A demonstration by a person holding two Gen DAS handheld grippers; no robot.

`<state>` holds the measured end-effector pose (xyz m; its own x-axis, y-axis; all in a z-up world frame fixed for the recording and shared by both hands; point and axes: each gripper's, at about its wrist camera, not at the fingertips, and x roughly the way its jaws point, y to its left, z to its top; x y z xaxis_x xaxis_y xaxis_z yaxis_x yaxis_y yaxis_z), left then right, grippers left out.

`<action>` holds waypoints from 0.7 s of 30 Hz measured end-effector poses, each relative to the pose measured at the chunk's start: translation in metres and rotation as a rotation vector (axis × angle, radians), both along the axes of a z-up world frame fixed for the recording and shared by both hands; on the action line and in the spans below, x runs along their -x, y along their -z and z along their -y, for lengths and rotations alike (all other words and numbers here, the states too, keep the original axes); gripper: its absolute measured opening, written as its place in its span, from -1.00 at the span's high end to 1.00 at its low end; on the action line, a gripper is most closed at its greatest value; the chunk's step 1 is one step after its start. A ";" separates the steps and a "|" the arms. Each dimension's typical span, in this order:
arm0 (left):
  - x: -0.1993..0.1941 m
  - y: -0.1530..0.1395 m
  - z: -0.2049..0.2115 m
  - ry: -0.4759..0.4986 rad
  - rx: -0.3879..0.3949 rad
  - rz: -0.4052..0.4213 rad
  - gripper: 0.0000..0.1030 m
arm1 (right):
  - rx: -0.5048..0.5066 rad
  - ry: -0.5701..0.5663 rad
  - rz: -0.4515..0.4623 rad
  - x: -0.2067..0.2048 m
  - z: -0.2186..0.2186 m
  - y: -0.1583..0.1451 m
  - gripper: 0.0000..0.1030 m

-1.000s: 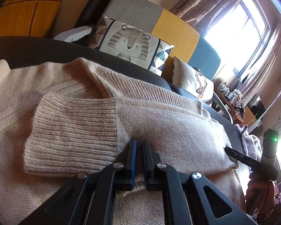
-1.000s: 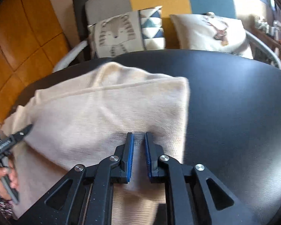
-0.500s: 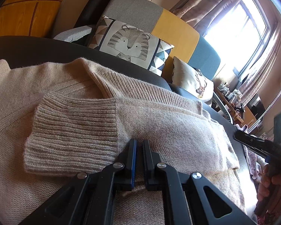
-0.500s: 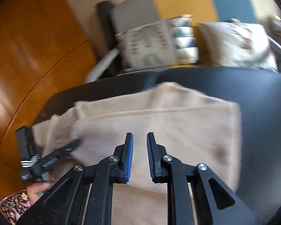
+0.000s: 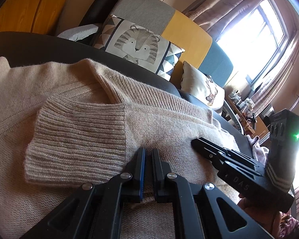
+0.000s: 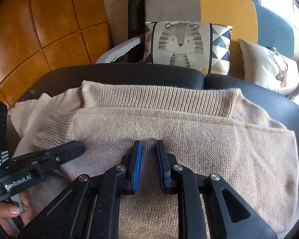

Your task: Fold clothes

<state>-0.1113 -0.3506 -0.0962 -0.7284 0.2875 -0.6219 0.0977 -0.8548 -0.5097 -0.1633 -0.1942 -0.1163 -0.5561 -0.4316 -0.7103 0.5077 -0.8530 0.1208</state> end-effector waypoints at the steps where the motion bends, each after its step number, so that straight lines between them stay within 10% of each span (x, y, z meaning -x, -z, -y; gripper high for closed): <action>1: 0.000 -0.001 0.001 0.000 -0.003 0.006 0.87 | 0.008 0.000 0.003 0.001 -0.001 0.000 0.69; 10: -0.009 -0.012 0.042 -0.105 0.192 0.106 0.73 | 0.000 0.005 -0.009 0.000 0.002 -0.001 0.68; 14: -0.017 0.005 0.080 -0.136 -0.022 0.086 0.92 | 0.004 0.005 0.000 0.001 0.001 -0.001 0.68; 21: -0.020 0.008 0.078 -0.144 -0.054 0.066 0.89 | 0.065 -0.134 0.050 -0.019 0.049 -0.020 0.66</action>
